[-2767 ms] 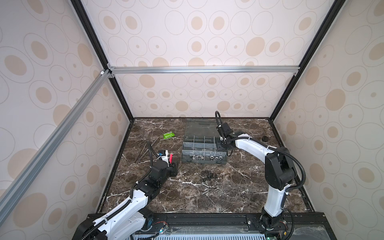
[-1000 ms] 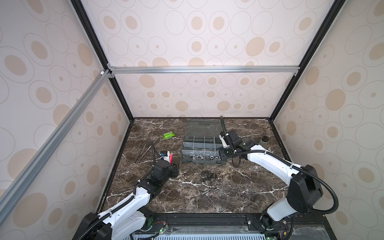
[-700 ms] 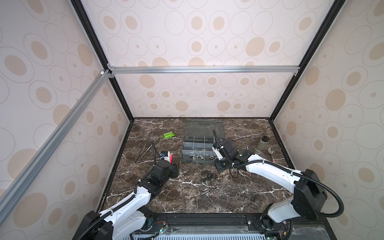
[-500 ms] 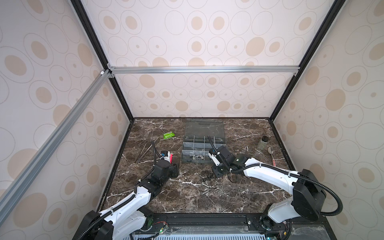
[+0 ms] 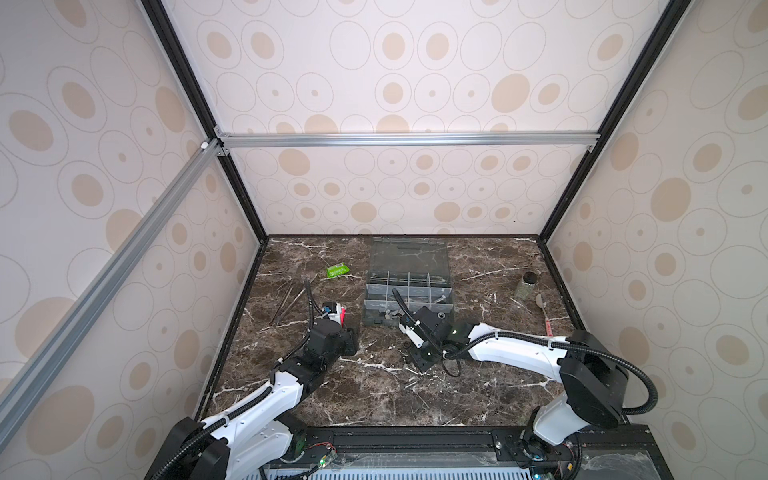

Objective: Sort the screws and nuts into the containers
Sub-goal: 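Move the right gripper back down to the pile of bolts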

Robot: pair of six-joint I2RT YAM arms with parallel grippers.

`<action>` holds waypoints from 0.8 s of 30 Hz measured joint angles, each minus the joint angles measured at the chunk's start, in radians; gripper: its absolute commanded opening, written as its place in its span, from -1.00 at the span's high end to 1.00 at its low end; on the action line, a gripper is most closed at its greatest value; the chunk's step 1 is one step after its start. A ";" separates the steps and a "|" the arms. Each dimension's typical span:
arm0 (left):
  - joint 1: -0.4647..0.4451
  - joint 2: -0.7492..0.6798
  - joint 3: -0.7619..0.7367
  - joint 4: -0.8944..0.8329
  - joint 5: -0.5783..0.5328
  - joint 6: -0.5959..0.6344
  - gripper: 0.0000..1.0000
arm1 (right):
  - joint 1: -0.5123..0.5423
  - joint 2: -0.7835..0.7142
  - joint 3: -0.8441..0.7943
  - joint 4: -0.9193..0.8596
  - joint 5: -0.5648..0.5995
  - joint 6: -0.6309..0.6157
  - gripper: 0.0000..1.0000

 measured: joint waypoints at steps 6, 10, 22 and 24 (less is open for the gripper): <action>0.000 0.000 0.000 0.000 0.000 0.000 -0.09 | 0.021 0.034 0.002 -0.002 -0.005 0.000 0.42; 0.000 0.000 0.000 0.000 0.000 0.000 -0.09 | 0.031 0.044 0.003 -0.002 -0.014 0.000 0.41; 0.000 0.001 0.000 0.001 0.008 0.000 -0.09 | 0.043 0.066 0.007 -0.003 -0.026 0.001 0.42; 0.000 0.002 0.001 0.001 0.010 0.000 -0.09 | 0.044 0.068 0.007 -0.003 -0.025 0.001 0.41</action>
